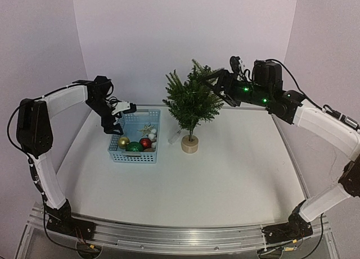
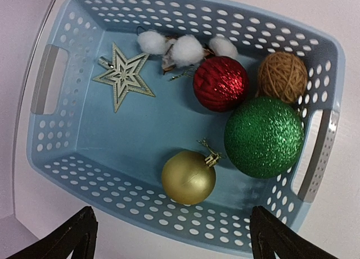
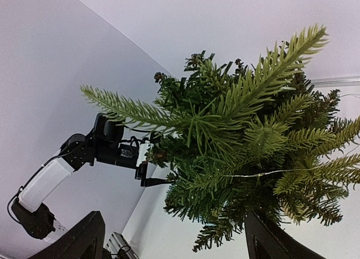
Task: Decorate the small christmas tree
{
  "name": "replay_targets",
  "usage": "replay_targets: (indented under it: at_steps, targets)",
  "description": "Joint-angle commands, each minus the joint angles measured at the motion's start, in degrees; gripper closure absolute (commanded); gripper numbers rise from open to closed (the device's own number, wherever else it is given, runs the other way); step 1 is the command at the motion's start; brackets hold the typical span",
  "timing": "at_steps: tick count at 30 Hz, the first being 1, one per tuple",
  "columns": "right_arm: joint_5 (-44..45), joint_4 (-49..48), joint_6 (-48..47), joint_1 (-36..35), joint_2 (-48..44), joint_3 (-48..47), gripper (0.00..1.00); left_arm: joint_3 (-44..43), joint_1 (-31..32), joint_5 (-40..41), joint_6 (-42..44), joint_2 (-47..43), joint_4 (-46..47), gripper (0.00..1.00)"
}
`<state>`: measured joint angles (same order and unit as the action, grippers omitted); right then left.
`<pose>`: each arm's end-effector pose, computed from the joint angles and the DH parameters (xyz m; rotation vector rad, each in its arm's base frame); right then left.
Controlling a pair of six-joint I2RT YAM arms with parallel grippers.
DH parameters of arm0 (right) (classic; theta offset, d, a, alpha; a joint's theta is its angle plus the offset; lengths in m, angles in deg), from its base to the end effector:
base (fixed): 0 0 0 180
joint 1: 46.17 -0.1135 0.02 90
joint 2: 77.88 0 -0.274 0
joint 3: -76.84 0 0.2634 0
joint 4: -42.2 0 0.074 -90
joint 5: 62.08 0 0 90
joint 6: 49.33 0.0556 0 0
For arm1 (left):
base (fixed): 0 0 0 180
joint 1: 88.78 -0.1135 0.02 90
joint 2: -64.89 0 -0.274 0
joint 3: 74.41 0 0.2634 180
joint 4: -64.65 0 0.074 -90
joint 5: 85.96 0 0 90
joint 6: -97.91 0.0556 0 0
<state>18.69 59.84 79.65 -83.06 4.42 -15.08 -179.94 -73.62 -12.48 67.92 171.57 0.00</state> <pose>0.2911 0.2296 0.4111 -0.0953 1.8390 1.0983 0.3956 -0.1236 0.2546 1.6759 2.0427 -0.1384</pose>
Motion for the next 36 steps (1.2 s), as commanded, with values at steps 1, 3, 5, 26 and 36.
replay_targets:
  at_steps: [1,3,5,26,36]
  targets:
    - [-0.83,-0.25,-0.65,0.19,-0.94,-1.88,0.14,-0.25,-0.68,-1.33,20.58,1.71,-3.55,0.07]
    - [-0.67,-0.34,-0.46,0.18,-1.24,-1.28,0.14,-1.57,-0.74,-0.94,24.43,4.29,-3.28,0.06]
    - [-0.58,-0.35,-0.27,0.22,-1.55,-0.74,0.14,-4.75,-0.66,-0.64,26.96,8.09,-5.14,0.06]
    - [-0.66,-0.22,-0.73,0.21,-1.14,-1.22,0.15,-7.77,2.86,7.24,35.55,16.67,-5.88,0.14]
    - [-0.59,-0.35,-0.82,0.18,-1.09,-1.13,0.15,-9.03,3.41,15.88,37.21,18.14,-6.23,0.17]
